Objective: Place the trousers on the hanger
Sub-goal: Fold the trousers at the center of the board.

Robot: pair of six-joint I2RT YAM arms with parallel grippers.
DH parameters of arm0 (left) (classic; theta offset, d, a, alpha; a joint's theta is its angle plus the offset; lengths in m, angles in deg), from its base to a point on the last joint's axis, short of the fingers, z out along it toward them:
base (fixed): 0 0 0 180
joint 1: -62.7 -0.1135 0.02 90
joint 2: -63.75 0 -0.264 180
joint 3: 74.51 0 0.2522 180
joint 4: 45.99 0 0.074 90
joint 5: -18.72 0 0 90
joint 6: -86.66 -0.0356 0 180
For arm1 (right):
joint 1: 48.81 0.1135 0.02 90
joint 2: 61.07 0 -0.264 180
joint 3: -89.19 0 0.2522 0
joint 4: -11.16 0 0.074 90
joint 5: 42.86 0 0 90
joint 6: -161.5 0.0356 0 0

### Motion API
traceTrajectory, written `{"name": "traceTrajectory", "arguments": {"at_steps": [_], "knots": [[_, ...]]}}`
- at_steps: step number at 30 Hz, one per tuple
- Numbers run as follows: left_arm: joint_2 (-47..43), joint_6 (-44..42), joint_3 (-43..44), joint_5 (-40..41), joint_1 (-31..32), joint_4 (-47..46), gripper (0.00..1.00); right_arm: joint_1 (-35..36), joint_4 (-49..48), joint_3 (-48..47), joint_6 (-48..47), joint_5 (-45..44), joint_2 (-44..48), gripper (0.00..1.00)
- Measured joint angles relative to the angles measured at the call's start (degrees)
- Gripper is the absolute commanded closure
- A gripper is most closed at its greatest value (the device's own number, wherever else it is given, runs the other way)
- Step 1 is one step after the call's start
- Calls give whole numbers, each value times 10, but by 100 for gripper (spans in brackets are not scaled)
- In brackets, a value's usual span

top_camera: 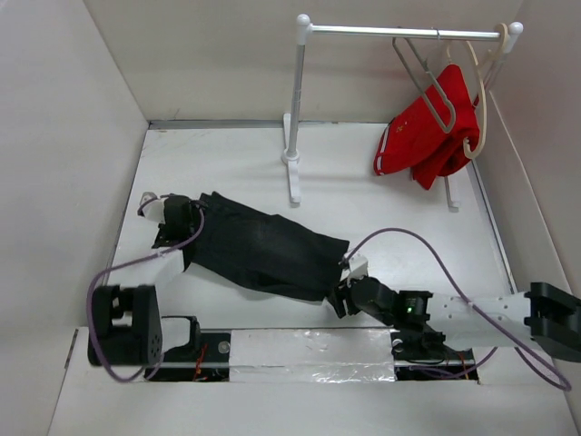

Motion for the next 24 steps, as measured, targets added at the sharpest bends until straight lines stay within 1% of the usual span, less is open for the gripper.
{"name": "traceTrajectory", "arguments": {"at_steps": [2, 3, 5, 6, 7, 8, 9, 10, 12, 14, 17, 18, 21, 24], "knots": [[-66, -1, -18, 32, 12, 8, 53, 0, 29, 4, -3, -1, 47, 23], [-92, -3, -20, 47, 26, 10, 53, 0, 43, 3, -8, -1, 72, 21], [-129, -14, -16, 62, 66, 7, 54, -2, 69, 1, -19, 3, 124, 21], [-139, -20, -10, 67, 88, 7, 61, -5, 82, -3, -27, 6, 148, 32], [-143, -29, -3, 72, 115, 7, 71, -10, 93, -10, -37, 7, 168, 46], [-143, -37, 3, 77, 139, 5, 93, -18, 98, -16, -48, 9, 185, 63], [-142, -48, 9, 79, 165, 3, 100, -35, 102, -24, -60, 12, 196, 91], [-140, -60, 12, 80, 196, 1, 100, -57, 102, -33, -74, 21, 201, 98], [-133, -87, 15, 77, 251, 1, 100, -118, 93, -48, -96, 37, 197, 100], [-125, -111, 16, 69, 305, 5, 100, -196, 54, -58, -125, 88, 163, 100], [-127, -145, 9, 54, 370, 12, 100, -302, 3, -83, -162, 176, 65, 100], [-134, -152, 1, 47, 384, 12, 100, -327, -13, -92, -170, 203, 30, 98], [-166, -165, -39, 21, 404, 8, 100, -358, -55, -101, -180, 254, -52, 85], [-186, -172, -88, 0, 416, -8, 100, -356, -91, -94, -178, 290, -91, 83]]}}
